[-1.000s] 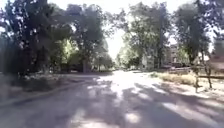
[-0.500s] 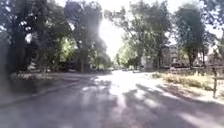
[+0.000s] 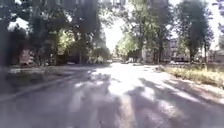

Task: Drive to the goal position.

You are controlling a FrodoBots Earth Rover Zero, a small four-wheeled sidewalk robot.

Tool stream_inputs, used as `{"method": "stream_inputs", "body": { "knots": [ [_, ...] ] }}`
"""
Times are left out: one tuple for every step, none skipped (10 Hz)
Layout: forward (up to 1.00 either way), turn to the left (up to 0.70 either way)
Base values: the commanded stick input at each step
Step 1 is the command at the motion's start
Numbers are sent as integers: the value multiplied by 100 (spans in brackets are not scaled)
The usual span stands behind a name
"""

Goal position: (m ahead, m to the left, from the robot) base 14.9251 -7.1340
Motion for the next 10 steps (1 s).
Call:
{"method": "stream_inputs", "body": {
  "knots": [
    [100, 0],
    [100, 0],
    [100, 0],
    [100, 0],
    [100, 0],
    [100, 0],
    [100, 0],
    [100, 0],
    [100, 0],
    [100, 0]
  ]
}}
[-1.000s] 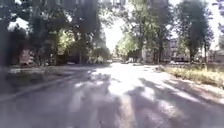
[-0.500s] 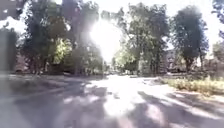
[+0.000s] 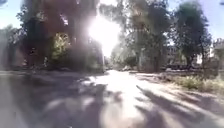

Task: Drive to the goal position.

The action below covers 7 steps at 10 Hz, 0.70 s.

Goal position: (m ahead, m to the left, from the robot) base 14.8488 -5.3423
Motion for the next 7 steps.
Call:
{"method": "stream_inputs", "body": {
  "knots": [
    [100, 0],
    [100, 0],
    [100, 0],
    [100, 0],
    [100, 0],
    [100, 0],
    [100, 0]
  ]
}}
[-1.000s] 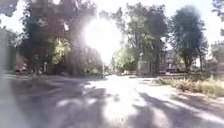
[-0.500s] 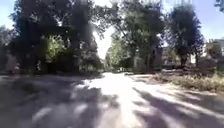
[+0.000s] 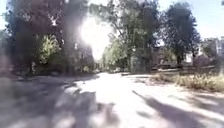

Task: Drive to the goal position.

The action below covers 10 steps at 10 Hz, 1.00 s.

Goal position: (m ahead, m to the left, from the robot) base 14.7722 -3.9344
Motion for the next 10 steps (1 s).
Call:
{"method": "stream_inputs", "body": {
  "knots": [
    [100, 0],
    [100, 0],
    [100, 0],
    [100, 0],
    [100, 0],
    [100, 0],
    [100, 0],
    [100, 0],
    [100, 0],
    [100, 0]
  ]
}}
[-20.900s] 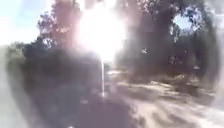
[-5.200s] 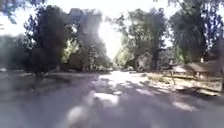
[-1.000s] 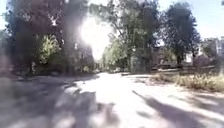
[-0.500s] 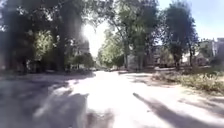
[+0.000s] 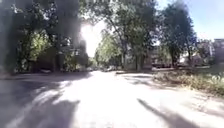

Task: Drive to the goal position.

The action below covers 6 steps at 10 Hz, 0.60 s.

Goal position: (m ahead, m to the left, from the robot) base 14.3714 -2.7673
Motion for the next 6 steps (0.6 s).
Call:
{"method": "stream_inputs", "body": {
  "knots": [
    [100, 0],
    [100, 14],
    [100, 40],
    [100, 40],
    [100, 40],
    [100, 19]
  ]
}}
